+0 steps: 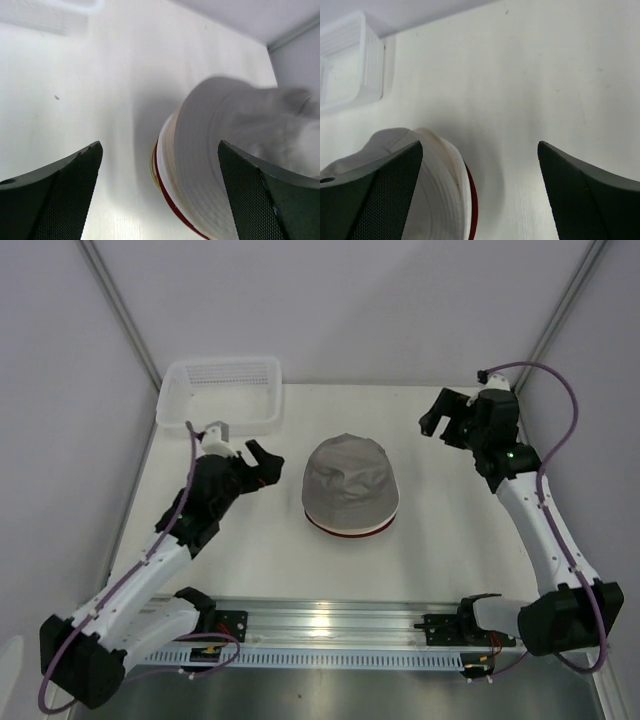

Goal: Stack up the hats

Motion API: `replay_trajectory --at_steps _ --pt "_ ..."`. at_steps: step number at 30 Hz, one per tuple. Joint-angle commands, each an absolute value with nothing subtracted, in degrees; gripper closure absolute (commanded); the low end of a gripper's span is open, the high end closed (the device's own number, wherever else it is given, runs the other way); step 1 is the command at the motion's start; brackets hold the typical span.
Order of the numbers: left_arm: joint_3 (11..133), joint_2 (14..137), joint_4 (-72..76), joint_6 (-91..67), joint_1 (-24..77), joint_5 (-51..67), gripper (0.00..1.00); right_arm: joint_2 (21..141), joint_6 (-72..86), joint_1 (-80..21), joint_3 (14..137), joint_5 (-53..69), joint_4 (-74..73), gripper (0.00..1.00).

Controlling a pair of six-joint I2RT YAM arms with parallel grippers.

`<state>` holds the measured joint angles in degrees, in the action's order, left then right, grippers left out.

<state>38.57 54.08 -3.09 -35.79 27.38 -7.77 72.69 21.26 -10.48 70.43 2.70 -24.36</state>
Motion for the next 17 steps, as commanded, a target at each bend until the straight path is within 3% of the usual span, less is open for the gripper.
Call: replay_trajectory --at_steps 1,7,17 --pt "47.08 47.83 -17.38 -31.29 24.18 -10.64 0.0 67.77 17.67 -9.31 73.04 -3.33 -28.04 0.01" --pt "60.11 44.56 -32.51 -23.39 23.47 -5.37 0.01 56.62 15.82 -9.14 66.2 -7.21 -26.81 0.01" --pt "55.64 40.61 -34.55 -22.49 18.55 5.09 0.01 48.34 15.82 -9.14 57.31 -1.32 -24.34 0.0"
